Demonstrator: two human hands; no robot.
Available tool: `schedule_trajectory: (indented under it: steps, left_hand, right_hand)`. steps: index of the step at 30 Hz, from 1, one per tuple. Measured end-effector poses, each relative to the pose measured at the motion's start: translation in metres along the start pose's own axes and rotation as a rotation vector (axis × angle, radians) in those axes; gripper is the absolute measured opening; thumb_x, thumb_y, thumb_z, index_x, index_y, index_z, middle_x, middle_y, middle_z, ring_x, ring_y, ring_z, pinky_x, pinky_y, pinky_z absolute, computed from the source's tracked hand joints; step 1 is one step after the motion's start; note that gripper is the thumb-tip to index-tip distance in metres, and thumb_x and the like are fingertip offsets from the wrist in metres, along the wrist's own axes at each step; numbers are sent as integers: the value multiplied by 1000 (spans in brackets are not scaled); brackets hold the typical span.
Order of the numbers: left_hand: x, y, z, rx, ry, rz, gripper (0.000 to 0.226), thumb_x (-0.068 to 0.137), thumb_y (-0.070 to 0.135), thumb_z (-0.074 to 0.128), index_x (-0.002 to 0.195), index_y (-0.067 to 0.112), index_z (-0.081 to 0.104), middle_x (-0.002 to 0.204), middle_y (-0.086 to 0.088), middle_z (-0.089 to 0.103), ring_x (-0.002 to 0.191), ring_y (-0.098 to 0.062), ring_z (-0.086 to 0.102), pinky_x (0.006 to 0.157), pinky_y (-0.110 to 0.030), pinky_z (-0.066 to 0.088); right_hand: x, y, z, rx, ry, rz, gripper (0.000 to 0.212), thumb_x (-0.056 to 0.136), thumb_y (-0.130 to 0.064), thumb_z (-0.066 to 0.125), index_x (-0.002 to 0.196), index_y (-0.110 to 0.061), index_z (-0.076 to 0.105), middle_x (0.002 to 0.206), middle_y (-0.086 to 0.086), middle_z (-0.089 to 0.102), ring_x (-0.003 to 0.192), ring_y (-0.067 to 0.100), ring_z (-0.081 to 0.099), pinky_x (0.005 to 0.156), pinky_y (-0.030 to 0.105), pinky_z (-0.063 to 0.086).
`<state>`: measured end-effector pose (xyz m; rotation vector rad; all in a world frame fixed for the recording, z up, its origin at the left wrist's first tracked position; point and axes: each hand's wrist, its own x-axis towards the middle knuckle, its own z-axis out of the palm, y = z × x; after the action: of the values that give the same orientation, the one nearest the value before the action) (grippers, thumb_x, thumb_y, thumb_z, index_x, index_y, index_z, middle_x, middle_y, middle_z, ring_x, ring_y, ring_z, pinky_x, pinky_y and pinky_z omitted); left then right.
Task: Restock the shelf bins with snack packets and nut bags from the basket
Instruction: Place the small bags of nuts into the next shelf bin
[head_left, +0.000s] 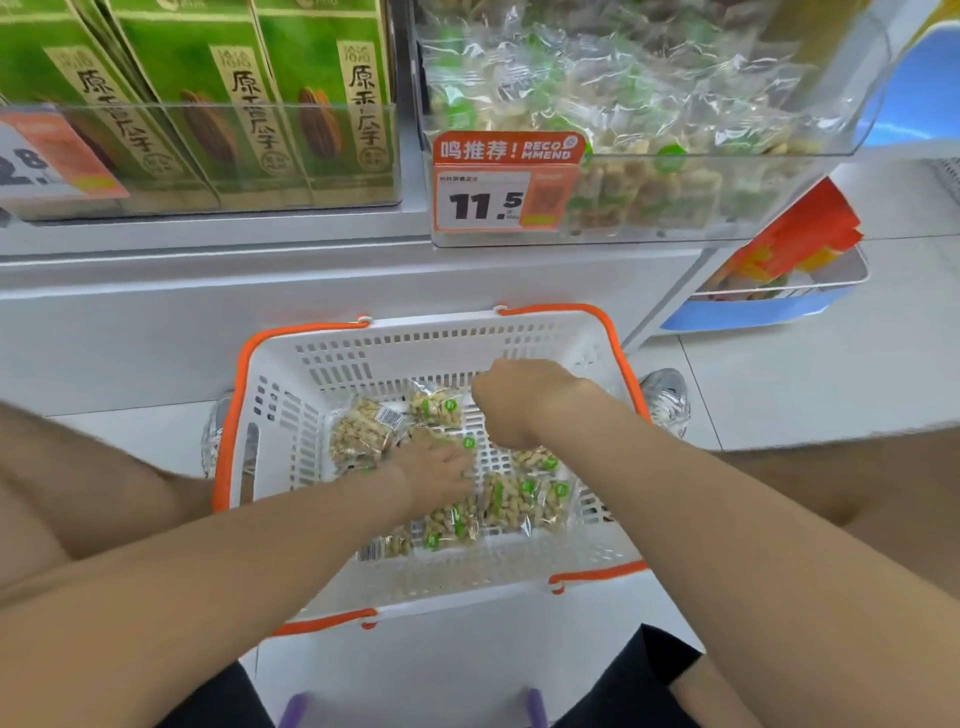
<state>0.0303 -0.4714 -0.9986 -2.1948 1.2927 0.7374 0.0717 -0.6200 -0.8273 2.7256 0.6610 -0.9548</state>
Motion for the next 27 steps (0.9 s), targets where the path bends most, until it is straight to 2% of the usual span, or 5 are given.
schedule_trajectory:
  steps: [5,10,16,20,27]
  left_hand:
    - [32,5,8,-49,-10,-1,113,83,13,82,167,27,7,173,-7,18,157,-33,22,126,-53,21]
    - [33,-11,-10,79,60,32,35,99,13,66,134,13,64,145,-8,57,137,-29,45,120,-48,33]
    - [16,-38,-30,-174,119,-125,6,96,14,69,95,20,71,111,4,67,119,-23,47,98,-39,35]
    - [-9,-62,-54,-659,196,-213,9,109,30,55,108,23,61,93,5,62,86,-19,60,82,-38,53]
    - [-79,-75,-125,-585,580,-306,39,111,48,32,109,26,65,88,-4,68,80,-31,63,62,-37,40]
  right_hand:
    - [3,5,6,-2,-64,18,26,96,-3,49,74,-16,44,88,3,51,77,24,61,80,43,60]
    - [7,4,2,15,-54,20,27,95,-1,49,72,-15,43,79,4,50,63,22,52,65,38,53]
    - [3,1,-14,24,-10,-4,29,94,-2,49,71,-17,39,77,3,46,62,22,47,55,34,40]
    - [-11,2,-35,24,9,-12,33,93,1,51,69,-16,36,74,3,42,62,22,43,57,32,40]
    - [-47,9,-71,2,6,79,16,97,-26,67,100,-13,58,103,5,64,83,24,61,65,33,51]
